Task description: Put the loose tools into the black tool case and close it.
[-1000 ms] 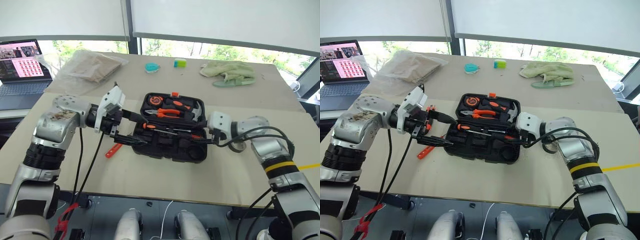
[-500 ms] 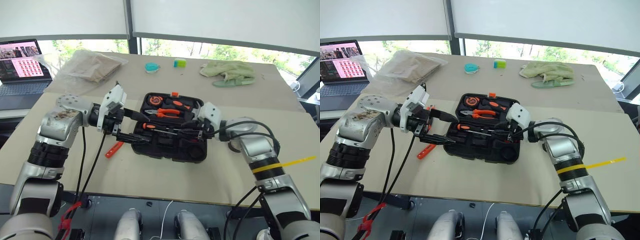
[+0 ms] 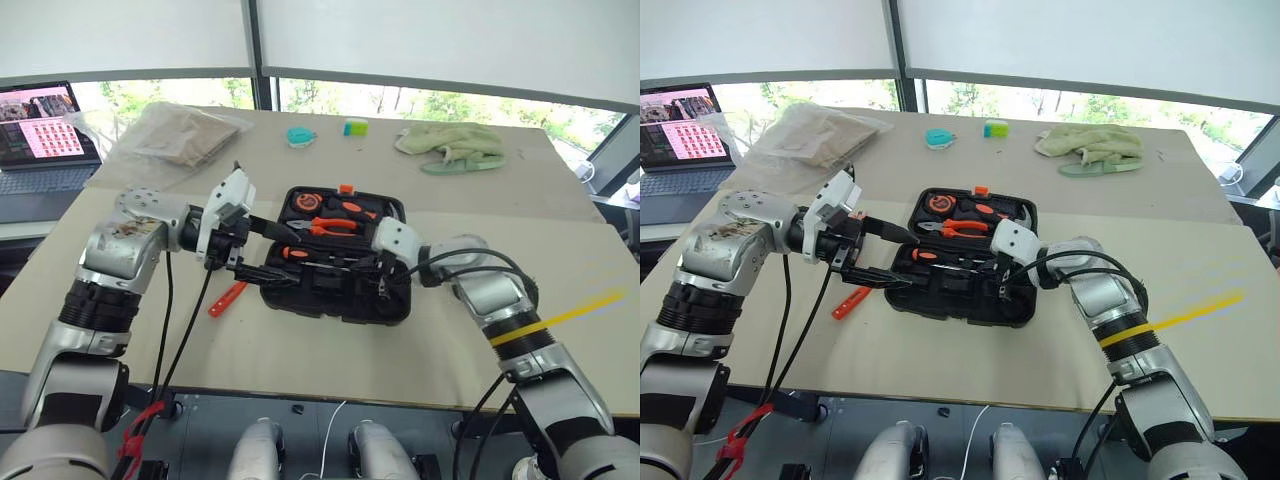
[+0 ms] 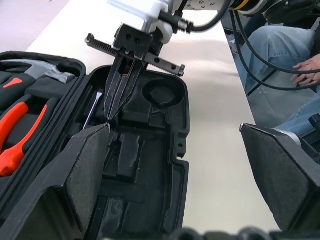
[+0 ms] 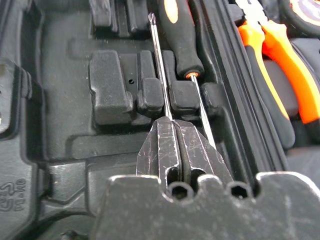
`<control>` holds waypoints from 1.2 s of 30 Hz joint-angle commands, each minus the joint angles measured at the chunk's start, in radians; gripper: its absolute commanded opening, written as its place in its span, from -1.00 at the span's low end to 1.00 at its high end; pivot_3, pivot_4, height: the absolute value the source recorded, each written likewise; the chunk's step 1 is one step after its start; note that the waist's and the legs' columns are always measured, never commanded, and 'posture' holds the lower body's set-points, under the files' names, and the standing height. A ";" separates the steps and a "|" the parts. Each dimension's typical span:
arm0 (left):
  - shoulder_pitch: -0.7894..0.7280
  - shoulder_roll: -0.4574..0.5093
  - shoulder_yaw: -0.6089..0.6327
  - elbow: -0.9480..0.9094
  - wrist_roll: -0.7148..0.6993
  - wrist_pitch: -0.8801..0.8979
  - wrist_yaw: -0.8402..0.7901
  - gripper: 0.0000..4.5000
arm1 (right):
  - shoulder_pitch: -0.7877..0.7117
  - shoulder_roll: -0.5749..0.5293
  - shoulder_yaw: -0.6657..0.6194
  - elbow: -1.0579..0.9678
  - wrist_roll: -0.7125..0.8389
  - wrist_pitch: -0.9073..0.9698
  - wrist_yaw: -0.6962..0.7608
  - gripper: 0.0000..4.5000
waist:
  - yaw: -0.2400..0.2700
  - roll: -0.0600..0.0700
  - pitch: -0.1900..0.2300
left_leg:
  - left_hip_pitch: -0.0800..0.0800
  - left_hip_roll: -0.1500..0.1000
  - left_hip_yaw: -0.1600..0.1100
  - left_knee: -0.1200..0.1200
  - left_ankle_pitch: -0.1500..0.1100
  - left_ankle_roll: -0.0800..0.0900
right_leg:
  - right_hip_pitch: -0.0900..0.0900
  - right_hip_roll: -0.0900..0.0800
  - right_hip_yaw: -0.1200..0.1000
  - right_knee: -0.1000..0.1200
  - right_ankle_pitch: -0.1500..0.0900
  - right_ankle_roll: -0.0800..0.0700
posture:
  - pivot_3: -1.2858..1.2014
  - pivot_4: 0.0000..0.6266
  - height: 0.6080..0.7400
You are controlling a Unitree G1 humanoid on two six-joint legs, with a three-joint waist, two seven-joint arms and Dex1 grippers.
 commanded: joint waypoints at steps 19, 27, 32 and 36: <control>0.662 0.190 0.594 -0.436 -0.109 0.275 0.359 1.00 | 0.252 -0.236 -0.595 -0.771 0.694 0.634 0.062 0.68 | -0.001 0.001 0.003 | -0.001 0.002 -0.001 -0.006 -0.001 -0.002 | -0.004 -0.002 -0.001 -0.002 0.000 -0.001 | 0.03 -0.52 1.00; 0.846 0.245 0.665 -0.504 -0.090 0.284 0.423 1.00 | 0.330 -0.305 -0.625 -0.835 0.767 0.622 0.014 0.99 | 0.013 0.000 0.003 | 0.000 0.002 0.000 -0.007 -0.001 -0.003 | -0.004 -0.004 -0.002 -0.003 0.000 -0.003 | 0.03 -0.52 1.00; 0.680 0.283 0.481 -0.526 -0.078 0.430 0.546 1.00 | 0.350 -0.326 -0.639 -0.886 0.815 0.630 -0.031 0.99 | 0.018 0.000 0.003 | 0.000 0.001 0.002 -0.007 -0.001 -0.003 | -0.004 -0.004 -0.002 -0.004 0.000 -0.003 | 0.03 -0.52 1.00; 0.445 0.266 0.287 -0.494 -0.075 0.651 0.658 1.00 | 0.375 -0.336 -0.661 -0.938 0.861 0.637 -0.082 0.99 | 0.026 -0.003 0.004 | -0.001 0.001 0.001 -0.007 0.000 -0.003 | -0.004 -0.002 -0.002 -0.003 0.000 -0.003 | 0.03 -0.52 1.00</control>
